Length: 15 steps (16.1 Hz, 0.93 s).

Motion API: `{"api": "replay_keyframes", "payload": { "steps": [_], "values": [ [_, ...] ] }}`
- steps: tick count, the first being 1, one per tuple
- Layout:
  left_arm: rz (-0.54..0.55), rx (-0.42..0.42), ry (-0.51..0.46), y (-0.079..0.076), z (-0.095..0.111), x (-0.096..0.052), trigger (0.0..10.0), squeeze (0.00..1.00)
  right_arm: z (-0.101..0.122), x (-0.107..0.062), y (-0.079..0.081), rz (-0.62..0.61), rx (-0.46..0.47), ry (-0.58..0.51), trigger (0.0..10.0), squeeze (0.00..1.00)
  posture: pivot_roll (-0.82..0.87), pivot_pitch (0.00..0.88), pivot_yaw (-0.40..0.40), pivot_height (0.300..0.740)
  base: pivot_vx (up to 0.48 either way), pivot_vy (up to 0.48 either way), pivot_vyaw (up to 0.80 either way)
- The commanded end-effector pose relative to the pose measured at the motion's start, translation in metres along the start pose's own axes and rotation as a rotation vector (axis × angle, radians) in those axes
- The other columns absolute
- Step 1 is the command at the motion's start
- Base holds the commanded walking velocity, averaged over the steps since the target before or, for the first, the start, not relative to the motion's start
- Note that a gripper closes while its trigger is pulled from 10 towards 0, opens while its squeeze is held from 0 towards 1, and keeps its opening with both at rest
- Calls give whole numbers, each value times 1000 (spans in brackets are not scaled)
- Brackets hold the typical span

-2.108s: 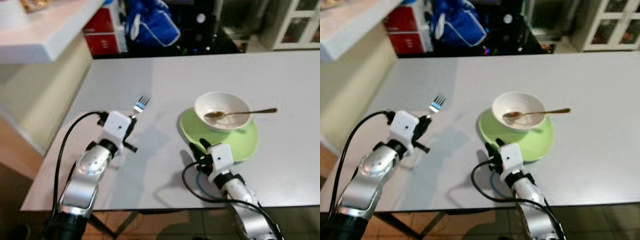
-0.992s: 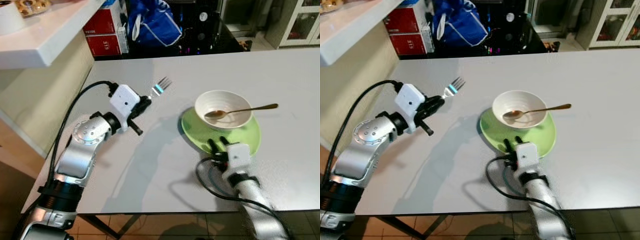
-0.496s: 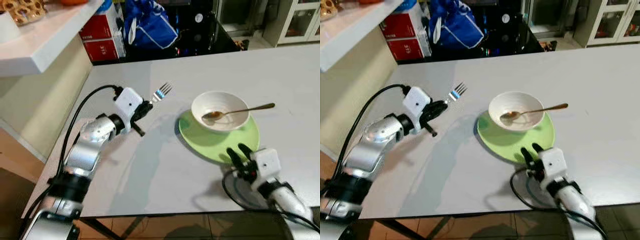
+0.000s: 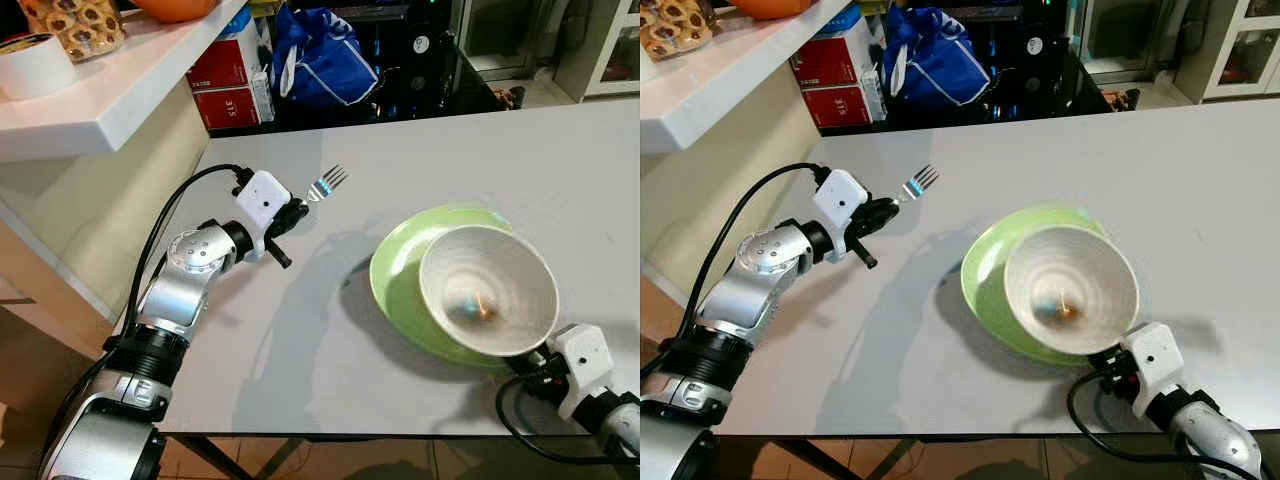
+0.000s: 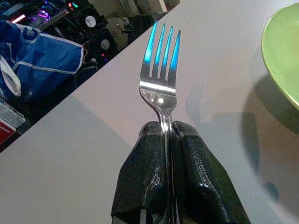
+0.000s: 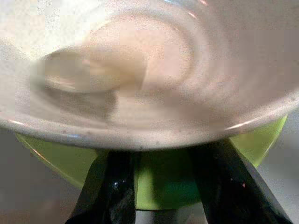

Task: Setting the table

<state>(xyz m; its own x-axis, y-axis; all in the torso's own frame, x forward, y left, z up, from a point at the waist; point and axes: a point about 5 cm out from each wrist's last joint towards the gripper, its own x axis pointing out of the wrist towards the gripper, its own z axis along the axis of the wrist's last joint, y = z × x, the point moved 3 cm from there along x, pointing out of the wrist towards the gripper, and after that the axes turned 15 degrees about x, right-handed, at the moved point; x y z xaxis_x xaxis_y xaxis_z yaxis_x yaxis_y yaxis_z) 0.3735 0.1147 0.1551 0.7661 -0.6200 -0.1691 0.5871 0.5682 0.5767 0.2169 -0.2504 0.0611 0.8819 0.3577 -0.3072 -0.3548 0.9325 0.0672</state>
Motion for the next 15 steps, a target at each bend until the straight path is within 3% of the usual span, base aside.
{"api": "replay_keyframes", "payload": {
  "steps": [1, 8, 11, 15],
  "values": [
    [3, 31, -1, 6, 2, 1, 10000, 0, -27, -4, 3, 14, 43, 135, 10000, 0, -101, 0, 170, 740, 0, 0, 0],
    [45, 9, -1, 5, -3, -1, 10000, 0, 14, 16, -12, -81, 14, -35, 10000, 0, -81, 0, 128, 740, 0, 0, 0],
    [52, -2, 4, 2, -7, -3, 10000, 0, 14, 12, -23, -134, 25, -39, 10000, 0, -82, 0, 128, 740, 0, 0, 0],
    [51, -1, 6, 2, -7, -3, 10000, 0, 13, 15, -24, -168, 33, -50, 10000, 0, -81, 0, 133, 740, 0, 0, 0]
  ]
}}
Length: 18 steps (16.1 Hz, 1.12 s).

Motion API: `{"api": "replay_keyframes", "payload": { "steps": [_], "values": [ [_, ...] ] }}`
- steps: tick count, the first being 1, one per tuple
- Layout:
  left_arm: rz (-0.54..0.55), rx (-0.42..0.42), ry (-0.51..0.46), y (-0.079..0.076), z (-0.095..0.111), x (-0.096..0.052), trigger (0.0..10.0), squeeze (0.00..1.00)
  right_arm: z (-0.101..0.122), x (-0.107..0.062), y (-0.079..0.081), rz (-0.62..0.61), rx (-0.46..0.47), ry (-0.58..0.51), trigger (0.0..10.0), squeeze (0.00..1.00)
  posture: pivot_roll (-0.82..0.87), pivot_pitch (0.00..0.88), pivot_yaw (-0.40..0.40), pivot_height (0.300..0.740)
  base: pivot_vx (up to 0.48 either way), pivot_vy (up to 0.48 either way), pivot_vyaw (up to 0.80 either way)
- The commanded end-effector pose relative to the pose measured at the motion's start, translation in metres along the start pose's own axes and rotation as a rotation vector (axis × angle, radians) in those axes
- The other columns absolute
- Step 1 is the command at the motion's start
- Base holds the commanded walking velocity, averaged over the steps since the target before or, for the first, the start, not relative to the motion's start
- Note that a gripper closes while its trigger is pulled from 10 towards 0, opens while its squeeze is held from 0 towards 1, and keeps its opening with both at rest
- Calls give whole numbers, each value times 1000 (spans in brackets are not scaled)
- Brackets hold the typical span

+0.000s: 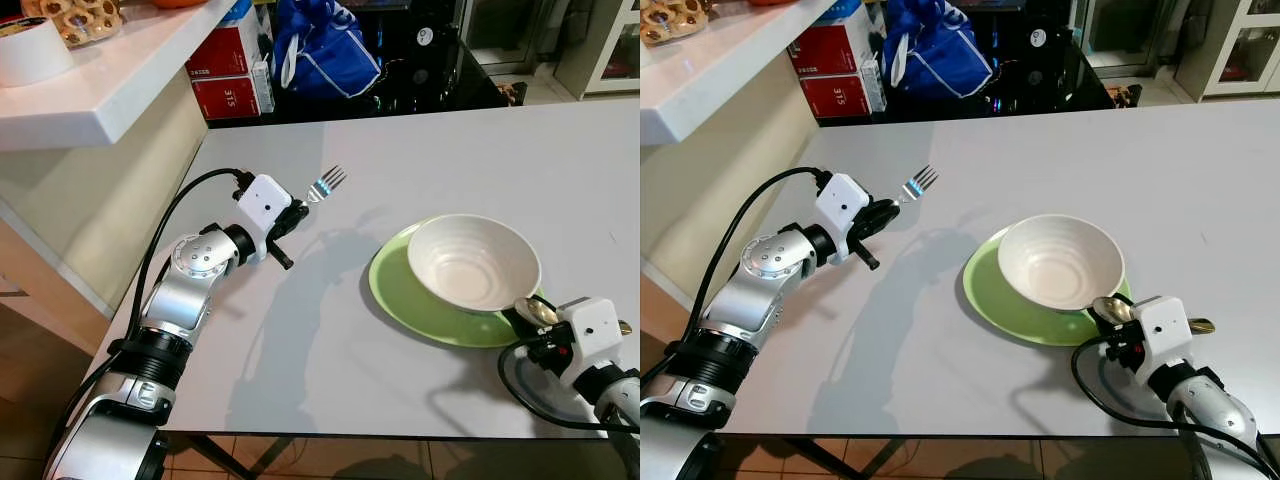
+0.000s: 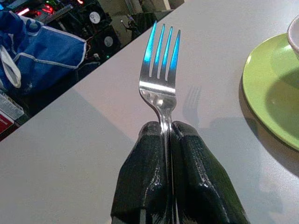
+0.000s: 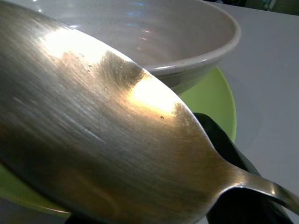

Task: Setting the table

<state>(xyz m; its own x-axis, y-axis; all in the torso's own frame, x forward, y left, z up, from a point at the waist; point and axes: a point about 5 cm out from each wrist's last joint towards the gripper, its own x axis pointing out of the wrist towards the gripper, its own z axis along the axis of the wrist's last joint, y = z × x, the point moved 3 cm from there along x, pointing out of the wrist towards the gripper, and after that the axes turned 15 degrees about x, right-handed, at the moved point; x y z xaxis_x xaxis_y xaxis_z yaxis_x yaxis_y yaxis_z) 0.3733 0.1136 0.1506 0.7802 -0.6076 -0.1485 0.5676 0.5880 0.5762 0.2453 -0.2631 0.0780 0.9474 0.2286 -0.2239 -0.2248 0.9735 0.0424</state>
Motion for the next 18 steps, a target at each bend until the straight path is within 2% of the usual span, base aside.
{"api": "replay_keyframes", "payload": {
  "steps": [1, 4, 9, 11, 16, 18],
  "values": [
    [24, 6, 12, 6, -4, -5, 10000, 0, -12, -1, -2, -32, 18, 45, 10000, 0, -80, 0, 133, 740, 0, 0, 0],
    [24, 6, 14, 5, -4, -5, 10000, 0, -11, 0, -6, -56, 18, 32, 10000, 0, -80, 0, 135, 740, 0, 0, 0],
    [19, 7, 17, 3, -5, -6, 10000, 0, -7, -4, -24, -153, 8, 5, 10000, 0, -81, 0, 137, 740, 0, 0, 0],
    [13, 10, 17, 4, -5, -5, 10000, 0, -5, -3, -27, -167, 4, -5, 10000, 0, -85, 0, 160, 740, 0, 0, 0],
    [-48, 54, 40, 11, -8, -11, 10000, 0, 4, -3, -20, -249, 10, -99, 10000, 0, -81, 0, 272, 740, 0, 0, 0],
    [-57, 70, 45, 16, -8, -12, 10000, 0, 2, -1, -13, -259, 17, -117, 10000, 0, -79, 0, 285, 740, 0, 0, 0]
  ]
}}
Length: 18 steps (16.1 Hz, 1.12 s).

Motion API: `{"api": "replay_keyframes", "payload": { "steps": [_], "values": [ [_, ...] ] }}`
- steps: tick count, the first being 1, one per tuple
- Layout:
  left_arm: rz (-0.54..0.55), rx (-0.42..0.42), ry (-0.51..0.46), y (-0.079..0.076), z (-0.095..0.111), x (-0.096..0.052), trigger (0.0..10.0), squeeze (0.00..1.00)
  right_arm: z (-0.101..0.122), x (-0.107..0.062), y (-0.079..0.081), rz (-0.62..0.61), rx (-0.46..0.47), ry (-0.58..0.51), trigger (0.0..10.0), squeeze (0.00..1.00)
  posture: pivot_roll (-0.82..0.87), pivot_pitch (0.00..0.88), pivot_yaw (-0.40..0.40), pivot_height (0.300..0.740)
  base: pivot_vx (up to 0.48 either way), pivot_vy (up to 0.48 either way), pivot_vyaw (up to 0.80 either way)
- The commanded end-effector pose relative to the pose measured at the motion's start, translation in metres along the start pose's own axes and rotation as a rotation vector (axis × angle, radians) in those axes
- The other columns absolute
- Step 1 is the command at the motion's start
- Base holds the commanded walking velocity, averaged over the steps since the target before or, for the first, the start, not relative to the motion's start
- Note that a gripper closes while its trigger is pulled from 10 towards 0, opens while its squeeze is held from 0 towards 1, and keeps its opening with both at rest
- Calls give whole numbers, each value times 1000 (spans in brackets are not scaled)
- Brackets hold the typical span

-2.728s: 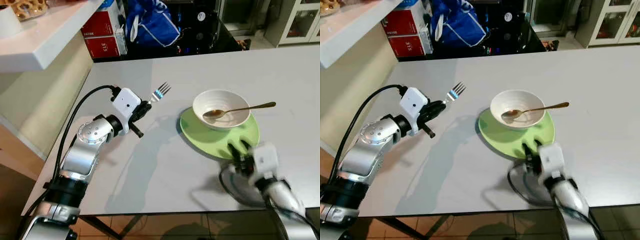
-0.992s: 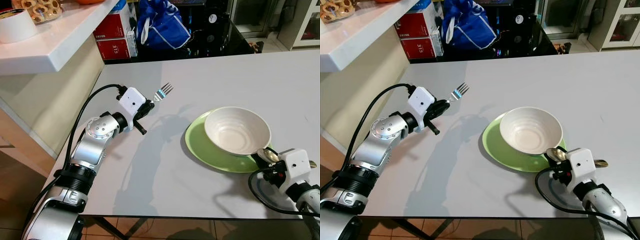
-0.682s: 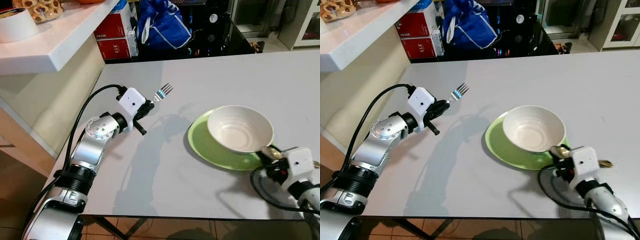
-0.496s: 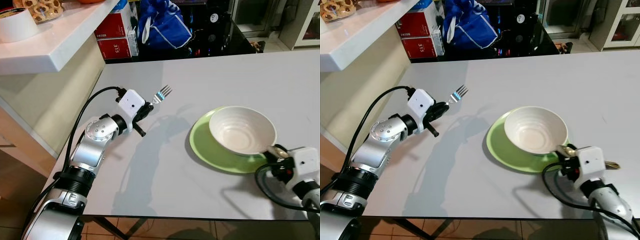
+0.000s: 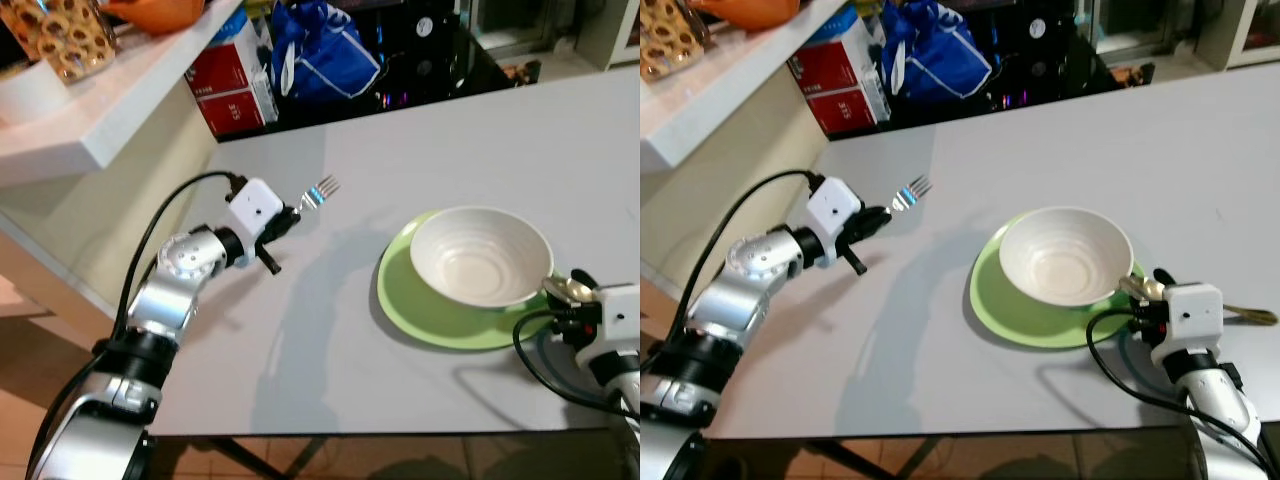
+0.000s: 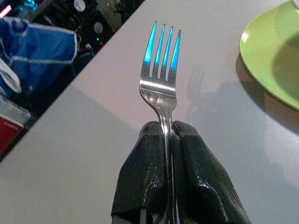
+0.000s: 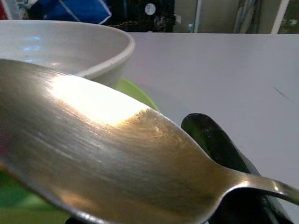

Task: Setting the table

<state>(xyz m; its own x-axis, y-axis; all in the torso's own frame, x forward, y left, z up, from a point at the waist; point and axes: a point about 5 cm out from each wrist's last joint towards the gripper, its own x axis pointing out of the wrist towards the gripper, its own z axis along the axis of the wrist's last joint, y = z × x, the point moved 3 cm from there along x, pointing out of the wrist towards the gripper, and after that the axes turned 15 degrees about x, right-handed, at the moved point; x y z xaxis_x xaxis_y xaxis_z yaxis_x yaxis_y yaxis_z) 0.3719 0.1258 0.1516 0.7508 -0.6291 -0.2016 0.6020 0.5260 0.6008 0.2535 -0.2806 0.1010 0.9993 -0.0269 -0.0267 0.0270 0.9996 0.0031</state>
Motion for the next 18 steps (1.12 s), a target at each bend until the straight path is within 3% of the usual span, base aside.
{"api": "replay_keyframes", "payload": {
  "steps": [1, 3, 8, 11, 18],
  "values": [
    [5, 28, 20, 10, -1, -3, 10000, 0, -23, -5, 7, -3, 14, 89, 10000, 0, -78, 0, 278, 740, 0, 0, 0],
    [16, 19, 11, 10, 1, -1, 10000, 0, -24, -5, 10, 11, 4, 95, 10000, 0, -82, 0, 259, 740, 0, 0, 0],
    [44, -66, -10, -10, 1, 5, 10000, 0, -9, -5, 13, 67, -34, 85, 10000, 0, -114, 0, 174, 740, 0, 0, 0],
    [49, -80, -13, -14, 1, 7, 10000, 0, -4, -4, 14, 74, -46, 73, 10000, 0, -123, 0, 166, 740, 0, 0, 0],
    [68, -99, -13, -16, 1, 9, 10000, 0, 43, 22, 33, 115, -39, -73, 10000, 0, -112, 0, 147, 740, 0, 0, 0]
  ]
}}
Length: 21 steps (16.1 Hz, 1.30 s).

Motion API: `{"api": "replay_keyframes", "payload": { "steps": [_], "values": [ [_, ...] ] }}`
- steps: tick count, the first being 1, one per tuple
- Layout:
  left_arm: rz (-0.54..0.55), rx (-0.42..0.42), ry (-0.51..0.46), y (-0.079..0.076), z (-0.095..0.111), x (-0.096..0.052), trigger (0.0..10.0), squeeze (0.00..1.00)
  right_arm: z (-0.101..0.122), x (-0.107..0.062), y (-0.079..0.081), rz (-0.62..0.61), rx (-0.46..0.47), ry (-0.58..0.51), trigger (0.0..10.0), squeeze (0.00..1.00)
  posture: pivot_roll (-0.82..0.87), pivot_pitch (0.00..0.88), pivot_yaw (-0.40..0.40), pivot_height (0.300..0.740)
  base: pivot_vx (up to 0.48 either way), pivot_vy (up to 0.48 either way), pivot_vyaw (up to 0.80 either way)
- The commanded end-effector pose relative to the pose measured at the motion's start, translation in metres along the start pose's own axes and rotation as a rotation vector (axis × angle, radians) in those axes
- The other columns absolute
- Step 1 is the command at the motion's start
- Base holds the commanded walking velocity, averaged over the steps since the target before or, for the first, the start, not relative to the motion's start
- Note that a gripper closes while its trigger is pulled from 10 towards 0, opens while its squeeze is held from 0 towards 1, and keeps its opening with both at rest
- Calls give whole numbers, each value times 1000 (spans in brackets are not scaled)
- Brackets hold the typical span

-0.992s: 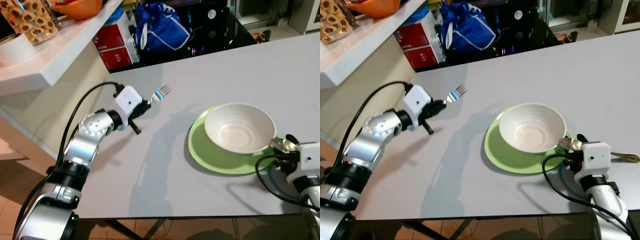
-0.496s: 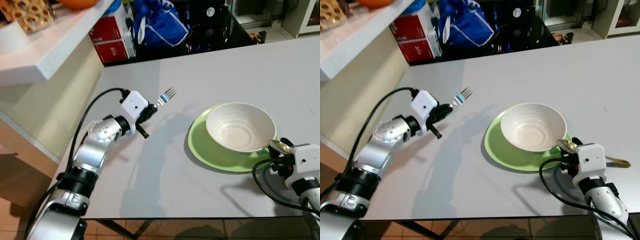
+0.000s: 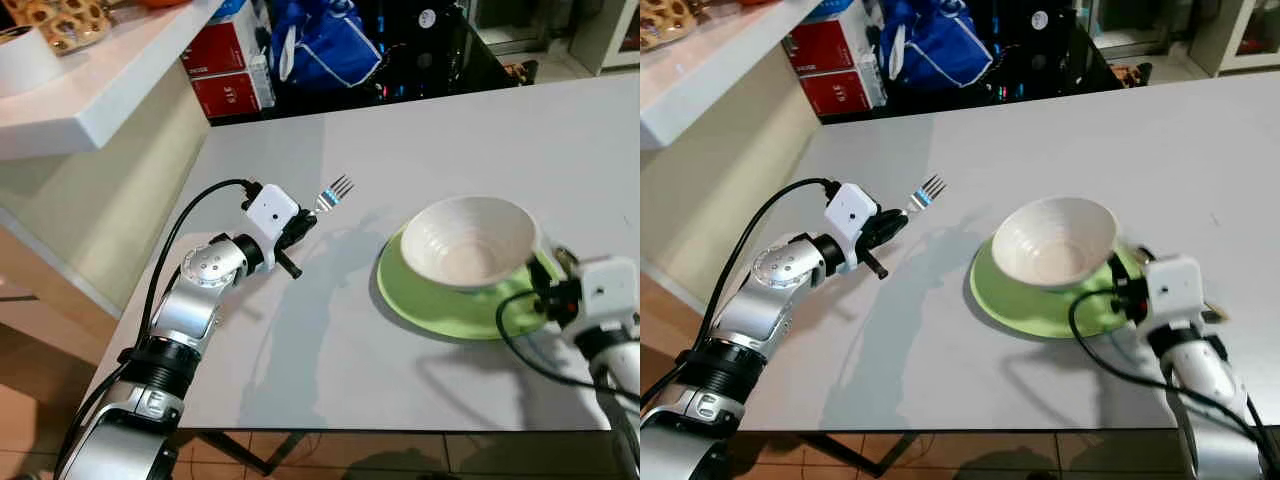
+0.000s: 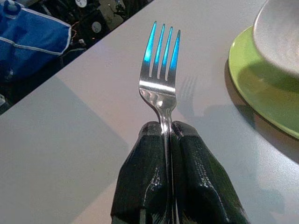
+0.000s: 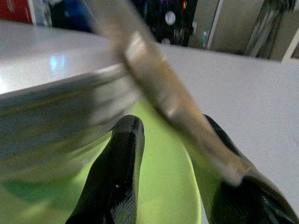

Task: Setting the table

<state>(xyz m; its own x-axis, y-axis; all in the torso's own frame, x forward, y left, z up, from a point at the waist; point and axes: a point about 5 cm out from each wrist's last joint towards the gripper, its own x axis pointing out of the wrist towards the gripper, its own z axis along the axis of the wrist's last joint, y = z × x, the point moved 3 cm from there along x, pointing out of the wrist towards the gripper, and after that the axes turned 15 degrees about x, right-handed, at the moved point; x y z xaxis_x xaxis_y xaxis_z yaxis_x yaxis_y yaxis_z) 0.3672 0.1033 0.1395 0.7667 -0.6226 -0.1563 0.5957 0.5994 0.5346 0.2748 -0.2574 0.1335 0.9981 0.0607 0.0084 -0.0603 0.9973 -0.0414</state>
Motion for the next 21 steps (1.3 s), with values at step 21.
{"api": "replay_keyframes", "payload": {
  "steps": [21],
  "values": [
    [143, -128, -4, -24, 4, -9, 10000, 0, 13, 22, -9, 117, -60, 48, 10000, 0, -81, 0, -48, 740, 0, 0, 0]
  ]
}}
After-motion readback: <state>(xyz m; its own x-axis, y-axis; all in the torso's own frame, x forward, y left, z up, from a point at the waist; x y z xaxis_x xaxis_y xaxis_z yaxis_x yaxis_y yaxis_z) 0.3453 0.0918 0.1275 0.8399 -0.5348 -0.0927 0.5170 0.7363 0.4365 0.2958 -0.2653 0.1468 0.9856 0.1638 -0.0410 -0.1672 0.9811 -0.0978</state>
